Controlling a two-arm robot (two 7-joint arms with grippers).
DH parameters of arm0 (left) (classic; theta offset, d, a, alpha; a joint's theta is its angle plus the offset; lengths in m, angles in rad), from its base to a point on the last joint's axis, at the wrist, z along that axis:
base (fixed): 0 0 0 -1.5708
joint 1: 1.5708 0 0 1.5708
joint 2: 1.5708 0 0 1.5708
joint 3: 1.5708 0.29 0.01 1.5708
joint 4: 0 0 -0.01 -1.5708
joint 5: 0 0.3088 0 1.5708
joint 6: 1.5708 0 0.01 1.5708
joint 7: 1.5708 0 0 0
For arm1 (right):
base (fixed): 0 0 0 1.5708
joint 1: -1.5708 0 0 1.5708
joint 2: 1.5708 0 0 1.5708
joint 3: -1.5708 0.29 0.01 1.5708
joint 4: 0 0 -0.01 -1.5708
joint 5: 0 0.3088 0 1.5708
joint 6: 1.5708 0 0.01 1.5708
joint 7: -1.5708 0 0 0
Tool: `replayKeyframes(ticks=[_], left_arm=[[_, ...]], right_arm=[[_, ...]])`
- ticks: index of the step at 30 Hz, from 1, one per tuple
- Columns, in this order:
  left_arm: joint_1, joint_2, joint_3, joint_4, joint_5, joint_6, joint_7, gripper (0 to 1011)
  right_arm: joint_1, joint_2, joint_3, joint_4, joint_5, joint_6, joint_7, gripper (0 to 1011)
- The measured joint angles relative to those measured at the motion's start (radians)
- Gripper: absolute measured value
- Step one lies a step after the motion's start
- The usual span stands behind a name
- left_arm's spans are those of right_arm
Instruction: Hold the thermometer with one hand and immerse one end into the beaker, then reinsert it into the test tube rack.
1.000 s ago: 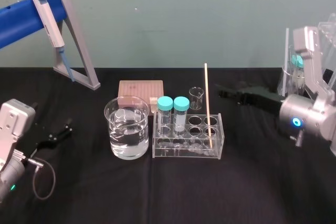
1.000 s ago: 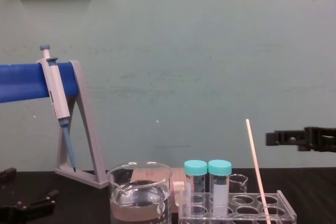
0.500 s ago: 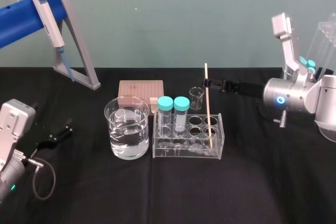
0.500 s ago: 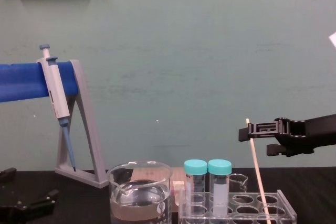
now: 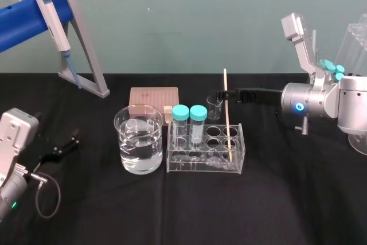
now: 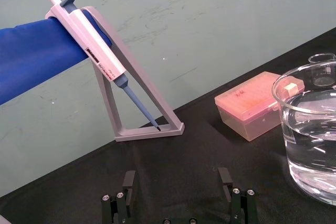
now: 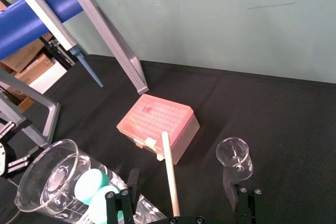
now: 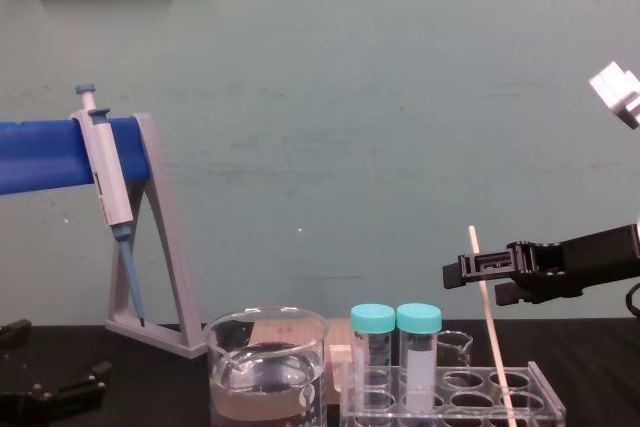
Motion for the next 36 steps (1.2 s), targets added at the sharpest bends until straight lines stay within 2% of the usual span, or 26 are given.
replayKeyframes(ticks=[17,29,31,36], left_arm=[[0.0,0.0,0.0,0.0,0.0,0.0,0.0,1004],[0.0,0.0,0.0,0.0,0.0,0.0,0.0,1004],[0.0,0.0,0.0,0.0,0.0,0.0,0.0,1004],[0.0,0.0,0.0,0.0,0.0,0.0,0.0,1004]], right_arm=[[0.001,0.026,-0.041,-0.005,0.024,-0.011,0.007,1003],[0.0,0.026,-0.04,-0.006,0.024,-0.011,0.007,1003],[0.0,0.025,-0.039,-0.006,0.024,-0.011,0.007,990],[0.0,0.025,-0.038,-0.006,0.024,-0.011,0.007,868]])
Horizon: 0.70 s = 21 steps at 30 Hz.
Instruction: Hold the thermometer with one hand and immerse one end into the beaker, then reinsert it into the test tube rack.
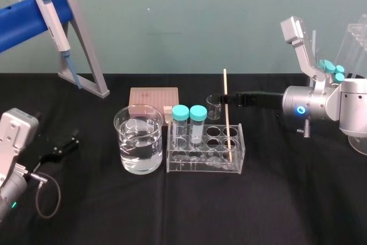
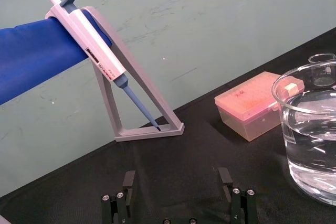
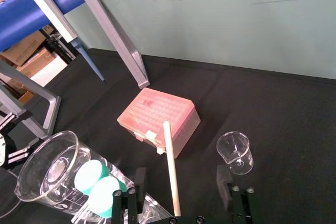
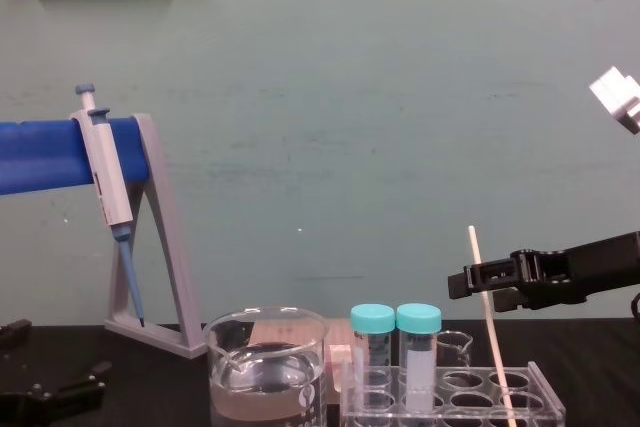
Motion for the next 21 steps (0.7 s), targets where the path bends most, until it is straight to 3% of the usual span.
replayKeyframes(ticks=[6,9,17,21], left_arm=[[0.0,0.0,0.0,0.0,0.0,0.0,0.0,1004],[0.0,0.0,0.0,0.0,0.0,0.0,0.0,1004],[0.0,0.0,0.0,0.0,0.0,0.0,0.0,1004],[0.0,0.0,0.0,0.0,0.0,0.0,0.0,1004]], right_arm=[[-0.001,0.0,0.001,0.0,0.0,-0.001,0.0,735],[-0.001,-0.001,0.001,0.0,0.0,-0.001,-0.001,595],[-0.001,-0.001,0.002,0.0,-0.001,-0.001,-0.001,365],[-0.001,-0.001,0.002,0.0,-0.001,-0.001,-0.001,201]])
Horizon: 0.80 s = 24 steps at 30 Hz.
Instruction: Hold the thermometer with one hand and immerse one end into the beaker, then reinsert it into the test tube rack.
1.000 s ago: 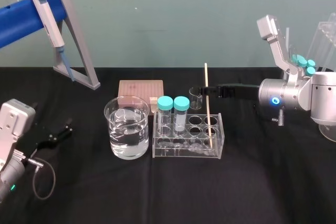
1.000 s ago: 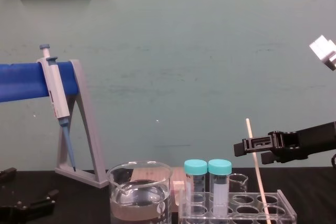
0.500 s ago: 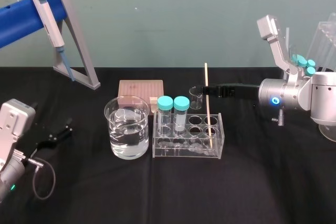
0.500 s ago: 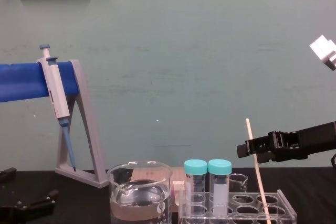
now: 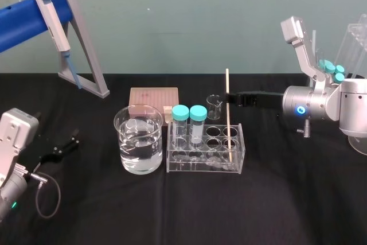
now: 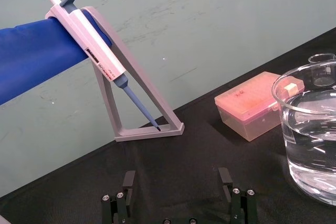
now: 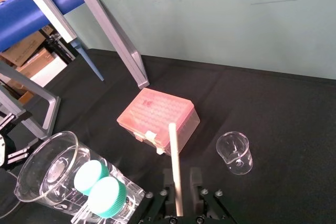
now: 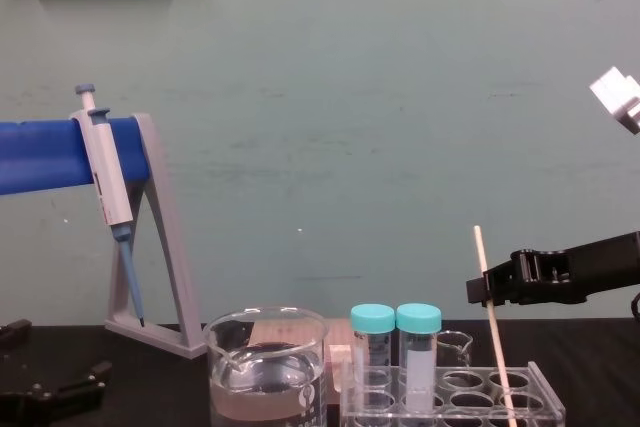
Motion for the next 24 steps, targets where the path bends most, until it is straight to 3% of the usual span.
replayKeyframes(ticks=[6,16,24], left_arm=[[0.0,0.0,0.0,0.0,0.0,0.0,0.0,1004],[0.0,0.0,0.0,0.0,0.0,0.0,0.0,1004],[0.0,0.0,0.0,0.0,0.0,0.0,0.0,1004]], right_arm=[[0.0,0.0,0.0,0.0,0.0,0.0,0.0,52],[0.0,0.0,0.0,0.0,0.0,0.0,0.0,48],[-0.039,0.02,0.014,-0.081,0.02,-0.058,-0.038,48]])
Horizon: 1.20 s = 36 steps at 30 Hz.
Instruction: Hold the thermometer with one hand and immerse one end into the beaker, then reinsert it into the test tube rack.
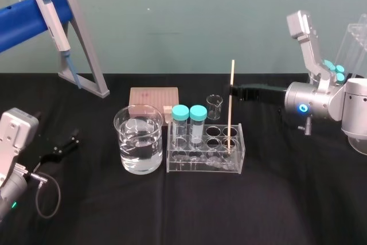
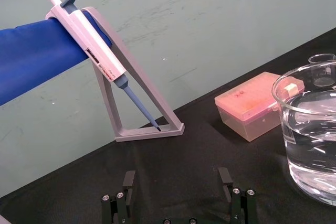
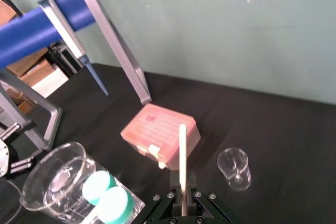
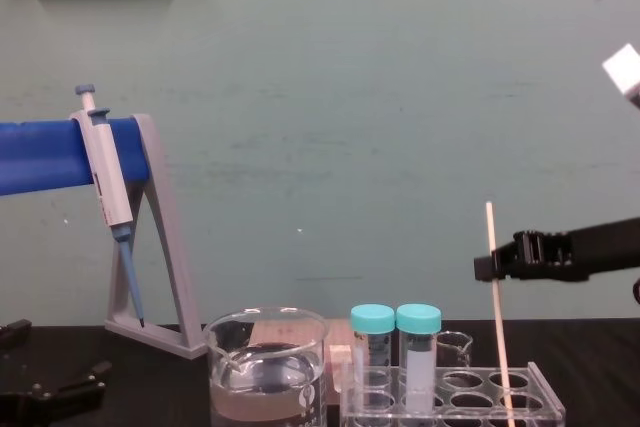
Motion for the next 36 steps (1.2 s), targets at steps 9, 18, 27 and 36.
replayKeyframes(ticks=[9,18,27,36], left_arm=[[0.0,0.0,0.0,0.0,0.0,0.0,0.0,1004],[0.0,0.0,0.0,0.0,0.0,0.0,0.0,1004],[0.0,0.0,0.0,0.0,0.0,0.0,0.0,1004],[0.0,0.0,0.0,0.0,0.0,0.0,0.0,1004]], right_arm=[[-0.043,0.041,0.005,-0.111,0.009,-0.065,-0.029,48],[-0.085,0.102,0.024,-0.265,0.008,-0.172,-0.043,48],[-0.063,0.114,0.029,-0.358,0.035,-0.223,-0.034,47],[-0.001,0.081,-0.041,-0.38,0.025,-0.245,-0.014,48]])
